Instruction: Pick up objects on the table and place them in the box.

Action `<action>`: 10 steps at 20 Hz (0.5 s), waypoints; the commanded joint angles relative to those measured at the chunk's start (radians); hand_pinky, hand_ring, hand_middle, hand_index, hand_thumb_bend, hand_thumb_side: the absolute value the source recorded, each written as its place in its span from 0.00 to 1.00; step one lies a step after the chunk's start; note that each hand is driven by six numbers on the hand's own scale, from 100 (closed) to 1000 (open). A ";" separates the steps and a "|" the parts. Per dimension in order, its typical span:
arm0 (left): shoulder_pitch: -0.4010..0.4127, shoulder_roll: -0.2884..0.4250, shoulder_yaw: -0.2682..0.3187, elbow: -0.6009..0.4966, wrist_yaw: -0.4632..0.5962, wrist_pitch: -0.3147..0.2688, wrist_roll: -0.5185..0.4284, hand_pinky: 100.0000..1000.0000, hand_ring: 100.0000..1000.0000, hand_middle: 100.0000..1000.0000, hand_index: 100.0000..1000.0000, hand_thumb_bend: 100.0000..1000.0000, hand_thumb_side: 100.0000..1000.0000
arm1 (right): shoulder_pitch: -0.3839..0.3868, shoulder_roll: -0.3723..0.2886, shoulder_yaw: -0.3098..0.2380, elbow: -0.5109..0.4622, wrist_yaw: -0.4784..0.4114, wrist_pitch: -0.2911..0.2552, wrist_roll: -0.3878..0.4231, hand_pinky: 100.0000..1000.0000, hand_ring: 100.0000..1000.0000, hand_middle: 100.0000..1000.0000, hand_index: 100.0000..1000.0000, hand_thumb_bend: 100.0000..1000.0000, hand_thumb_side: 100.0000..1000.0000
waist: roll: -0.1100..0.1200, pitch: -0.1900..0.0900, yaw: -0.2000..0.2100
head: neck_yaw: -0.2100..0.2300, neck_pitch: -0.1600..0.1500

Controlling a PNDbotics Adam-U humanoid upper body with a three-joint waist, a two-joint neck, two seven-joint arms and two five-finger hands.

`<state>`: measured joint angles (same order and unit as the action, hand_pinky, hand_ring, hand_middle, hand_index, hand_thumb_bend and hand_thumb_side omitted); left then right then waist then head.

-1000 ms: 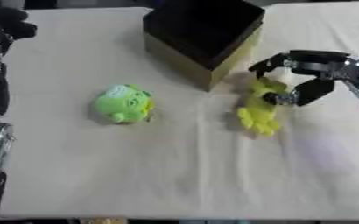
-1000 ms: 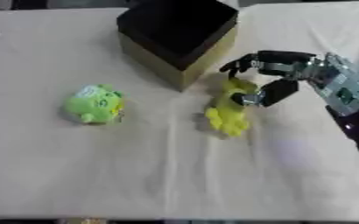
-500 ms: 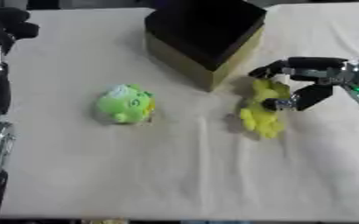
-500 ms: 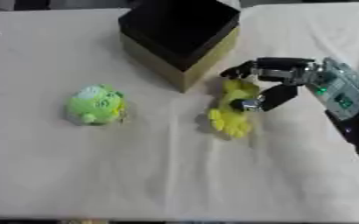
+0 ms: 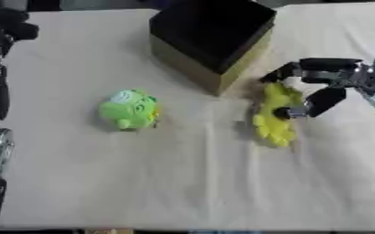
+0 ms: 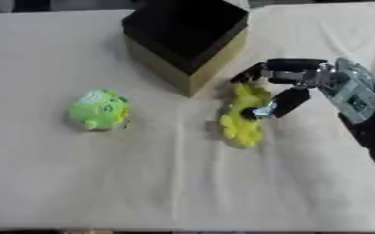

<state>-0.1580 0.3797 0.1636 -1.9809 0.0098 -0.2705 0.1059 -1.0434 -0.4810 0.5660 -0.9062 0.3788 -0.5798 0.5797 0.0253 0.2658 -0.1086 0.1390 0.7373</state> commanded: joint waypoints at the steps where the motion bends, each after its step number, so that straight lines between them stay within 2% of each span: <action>1: -0.010 0.019 0.004 -0.019 0.003 0.001 -0.003 0.66 0.61 0.61 0.64 0.00 0.75 | -0.019 -0.030 -0.024 -0.005 0.007 -0.327 0.326 0.83 0.79 0.48 0.77 0.23 0.37 | -0.001 -0.018 0.001 | 0.003 -0.011; 2: -0.010 0.019 0.005 -0.019 0.002 0.001 -0.003 0.66 0.61 0.61 0.64 0.00 0.75 | -0.020 -0.031 -0.030 -0.008 0.003 -0.327 0.322 0.82 0.75 0.42 0.72 0.22 0.35 | -0.002 -0.018 0.001 | 0.002 -0.011; 3: -0.010 0.018 0.005 -0.019 0.002 0.001 -0.004 0.66 0.61 0.61 0.64 0.00 0.75 | -0.020 -0.033 -0.034 -0.012 0.000 -0.327 0.315 0.82 0.75 0.42 0.72 0.22 0.35 | -0.002 -0.017 0.001 | 0.001 -0.011; 5: -0.011 0.016 0.005 -0.019 0.003 0.001 -0.004 0.66 0.61 0.61 0.64 0.00 0.75 | -0.019 -0.035 -0.040 -0.019 0.001 -0.327 0.296 0.81 0.69 0.34 0.64 0.22 0.35 | -0.003 -0.017 0.002 | 0.001 -0.010; 10: -0.011 0.018 0.007 -0.019 0.002 -0.001 -0.004 0.66 0.61 0.61 0.64 0.00 0.75 | -0.013 -0.037 -0.044 -0.023 0.032 -0.327 0.246 0.79 0.64 0.30 0.59 0.19 0.35 | -0.001 -0.016 0.002 | -0.001 -0.009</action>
<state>-0.1583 0.3796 0.1637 -1.9809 0.0098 -0.2687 0.1033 -1.0406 -0.4897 0.5351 -0.9138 0.3982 -0.6136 0.5460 0.0236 0.2658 -0.1065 0.1384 0.7370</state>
